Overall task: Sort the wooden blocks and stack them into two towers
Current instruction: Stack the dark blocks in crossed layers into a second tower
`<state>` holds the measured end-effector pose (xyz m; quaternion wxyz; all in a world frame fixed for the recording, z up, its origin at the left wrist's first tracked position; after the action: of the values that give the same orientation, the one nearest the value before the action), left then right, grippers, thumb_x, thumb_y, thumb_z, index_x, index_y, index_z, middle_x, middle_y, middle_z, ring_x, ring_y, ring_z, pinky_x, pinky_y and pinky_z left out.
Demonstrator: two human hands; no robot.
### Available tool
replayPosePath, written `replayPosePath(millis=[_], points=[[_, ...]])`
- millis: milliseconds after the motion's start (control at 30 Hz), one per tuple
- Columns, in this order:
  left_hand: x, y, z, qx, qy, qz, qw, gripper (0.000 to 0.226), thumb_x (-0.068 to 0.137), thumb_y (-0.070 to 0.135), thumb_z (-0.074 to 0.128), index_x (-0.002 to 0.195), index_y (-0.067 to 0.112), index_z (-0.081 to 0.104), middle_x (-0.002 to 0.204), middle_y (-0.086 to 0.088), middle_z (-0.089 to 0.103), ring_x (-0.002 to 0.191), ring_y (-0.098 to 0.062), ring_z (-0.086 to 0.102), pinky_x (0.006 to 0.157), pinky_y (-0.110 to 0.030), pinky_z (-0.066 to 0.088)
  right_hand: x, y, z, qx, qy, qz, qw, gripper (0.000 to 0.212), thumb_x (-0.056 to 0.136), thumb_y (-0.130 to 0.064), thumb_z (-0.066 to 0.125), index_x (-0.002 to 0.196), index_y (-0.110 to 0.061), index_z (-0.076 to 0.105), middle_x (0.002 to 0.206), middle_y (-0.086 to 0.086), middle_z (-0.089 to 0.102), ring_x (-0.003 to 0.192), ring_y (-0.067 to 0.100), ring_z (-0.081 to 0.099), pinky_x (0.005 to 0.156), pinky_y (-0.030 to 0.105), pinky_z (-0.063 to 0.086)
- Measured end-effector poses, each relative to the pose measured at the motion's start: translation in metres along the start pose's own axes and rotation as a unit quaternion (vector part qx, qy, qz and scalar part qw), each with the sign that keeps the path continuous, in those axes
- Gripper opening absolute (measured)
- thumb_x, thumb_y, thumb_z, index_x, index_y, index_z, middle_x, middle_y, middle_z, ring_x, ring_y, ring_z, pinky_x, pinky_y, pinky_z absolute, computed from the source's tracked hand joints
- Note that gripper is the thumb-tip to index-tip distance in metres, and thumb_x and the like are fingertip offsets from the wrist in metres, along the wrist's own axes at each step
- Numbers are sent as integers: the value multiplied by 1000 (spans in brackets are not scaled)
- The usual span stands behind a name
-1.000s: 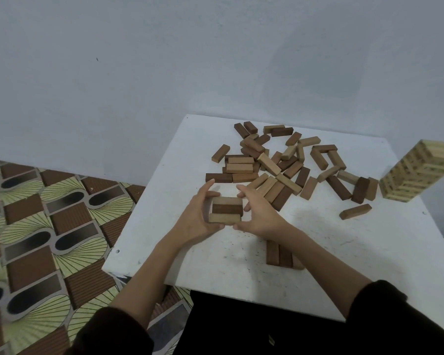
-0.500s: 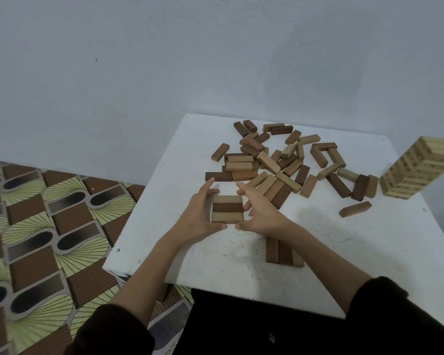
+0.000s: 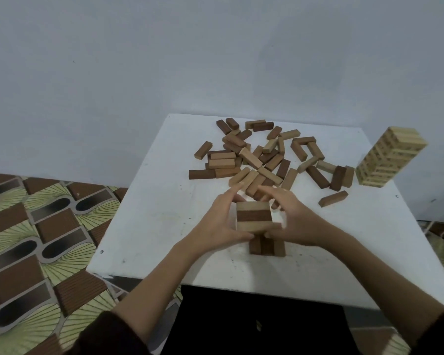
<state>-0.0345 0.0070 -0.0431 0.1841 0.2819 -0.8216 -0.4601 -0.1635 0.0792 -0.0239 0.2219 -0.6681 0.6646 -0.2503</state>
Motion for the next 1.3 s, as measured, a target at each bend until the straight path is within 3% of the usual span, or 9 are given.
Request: replayPosePath(millis=[133,267,400,533,633,867,1033,1200,1300], points=[[-8,0,24,10,-39,-1,999,100,64,21,85,143,30,24,116,8,47,112,-7,42,89,-11,33,-20,10,4,-24,-32,43,998,93,67,-21,81,143,-20,27,119,-4,45,103,12,36,80,11,31],[-13,0,34,47,-63,8,997,101,66,25,84,145,23,21,123,5,44,114,-9,38,96,-23,34,-29,12,17,-83,-52,42,994,96,70,-27,77,146,-19,20,123,0,43,104,13,34,90,26,33],[-12,1,42,72,-87,17,993,106,66,26,83,147,24,15,128,6,40,116,-7,33,96,-20,32,-31,15,24,-93,-52,55,993,106,66,-36,81,147,-20,13,129,-2,37,112,14,31,91,23,30],[-9,-2,46,71,-93,12,993,105,69,25,82,147,26,13,123,8,39,113,-8,35,94,-22,34,-28,18,27,-50,-38,56,996,103,68,-27,80,147,-19,14,123,-3,40,107,11,33,92,26,33],[-5,-4,45,65,-91,9,994,106,68,24,82,148,26,12,124,3,41,112,-10,37,93,-21,35,-26,21,29,-31,-28,51,998,99,68,-25,79,146,-20,18,118,-6,40,102,8,32,84,20,30],[6,-10,36,46,-87,-3,995,107,66,20,82,147,29,13,123,3,41,113,-9,40,94,-21,39,-11,19,25,4,16,14,1000,99,63,-15,82,144,-10,25,109,0,46,98,14,39,83,3,27],[9,-10,33,50,-85,2,995,107,65,17,82,148,27,14,121,3,42,109,-9,42,87,-17,40,-5,19,24,20,16,20,999,98,63,-10,81,144,-12,26,108,-3,44,97,10,36,79,0,27],[4,-11,32,47,-71,0,996,110,63,23,84,146,25,12,127,6,38,115,-9,36,93,-24,38,-10,23,30,40,-11,54,998,109,64,-16,84,147,-16,14,125,1,38,111,11,33,92,15,32],[-5,-15,30,81,-46,-19,995,127,58,38,88,148,19,1,144,4,24,133,-11,22,108,-27,26,-18,29,32,39,-1,108,993,116,66,-28,84,149,-17,4,145,-3,23,127,7,19,101,20,20]])
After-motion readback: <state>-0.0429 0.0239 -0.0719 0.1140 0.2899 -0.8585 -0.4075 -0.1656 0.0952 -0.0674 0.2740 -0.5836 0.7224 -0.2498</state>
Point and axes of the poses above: each hand's wrist, its own x-axis towards the middle knuckle, its own z-axis out of the palm, y = z × x, the point moved 7 cm from there along x, towards the middle knuckle
